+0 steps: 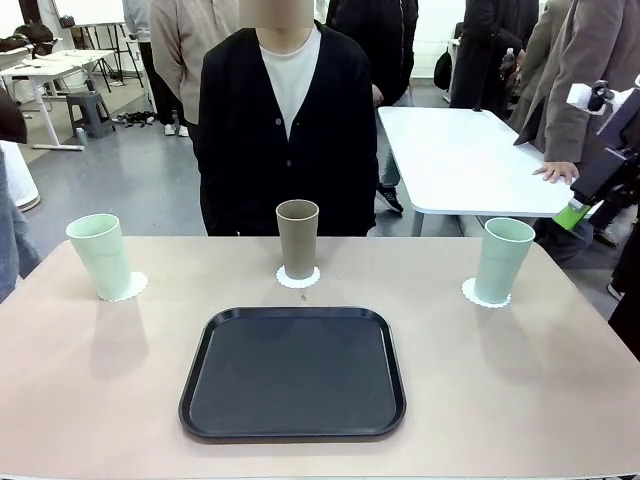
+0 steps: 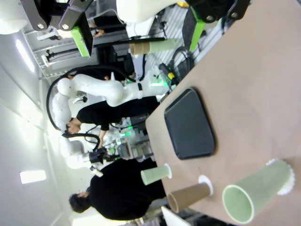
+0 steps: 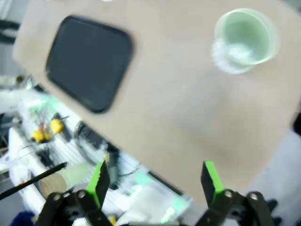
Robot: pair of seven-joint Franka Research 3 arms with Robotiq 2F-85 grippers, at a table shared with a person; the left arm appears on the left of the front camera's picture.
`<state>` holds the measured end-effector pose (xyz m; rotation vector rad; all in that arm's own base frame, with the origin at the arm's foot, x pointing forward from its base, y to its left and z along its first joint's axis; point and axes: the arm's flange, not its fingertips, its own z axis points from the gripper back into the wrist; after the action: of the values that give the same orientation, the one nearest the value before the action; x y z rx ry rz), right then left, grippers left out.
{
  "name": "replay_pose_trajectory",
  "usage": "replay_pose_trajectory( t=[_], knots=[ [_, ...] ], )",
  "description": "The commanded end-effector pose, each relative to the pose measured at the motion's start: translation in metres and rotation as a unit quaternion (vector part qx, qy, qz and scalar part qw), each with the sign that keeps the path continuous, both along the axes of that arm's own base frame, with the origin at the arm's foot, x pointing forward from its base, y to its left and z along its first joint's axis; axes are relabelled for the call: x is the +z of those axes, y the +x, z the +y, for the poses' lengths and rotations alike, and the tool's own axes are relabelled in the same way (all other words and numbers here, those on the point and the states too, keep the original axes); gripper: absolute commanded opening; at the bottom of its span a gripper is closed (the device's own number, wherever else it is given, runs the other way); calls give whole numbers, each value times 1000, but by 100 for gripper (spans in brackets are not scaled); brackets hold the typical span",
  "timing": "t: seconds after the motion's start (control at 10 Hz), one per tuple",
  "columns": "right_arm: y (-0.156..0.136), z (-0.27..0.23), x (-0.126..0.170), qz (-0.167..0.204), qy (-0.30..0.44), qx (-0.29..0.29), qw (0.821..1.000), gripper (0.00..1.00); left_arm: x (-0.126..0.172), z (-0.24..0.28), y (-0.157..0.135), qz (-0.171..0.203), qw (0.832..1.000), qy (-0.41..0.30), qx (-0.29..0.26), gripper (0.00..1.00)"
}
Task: Place coasters on the table and set cups on them.
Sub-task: Take one Reusable plastic cup from the Flat Tray and place it on a coaster set by the human.
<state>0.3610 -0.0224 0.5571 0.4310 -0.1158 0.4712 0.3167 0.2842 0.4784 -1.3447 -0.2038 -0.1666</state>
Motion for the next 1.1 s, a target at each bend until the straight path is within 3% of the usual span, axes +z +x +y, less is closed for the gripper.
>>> replay_pose_trajectory(
  t=[0.0,0.1,0.3,0.5,0.7,1.0],
  knots=[
    [-62,-10,-3,38,188,31,981,100,4,4,-3,-6,1000,-4,2,100],
    [-77,-24,-8,43,265,34,963,100,4,4,-3,-6,1000,-4,2,100],
    [-86,-60,-30,15,426,4,905,100,4,4,-3,-6,1000,-4,2,100],
    [-81,-86,-68,0,485,-79,871,100,4,4,-3,-6,1000,-4,2,100],
    [-92,-100,-97,18,496,-95,863,100,4,4,-3,-6,1000,-4,2,100],
    [-112,-119,-102,26,480,-112,870,100,4,4,-3,-6,1000,-4,2,100]
  ],
)
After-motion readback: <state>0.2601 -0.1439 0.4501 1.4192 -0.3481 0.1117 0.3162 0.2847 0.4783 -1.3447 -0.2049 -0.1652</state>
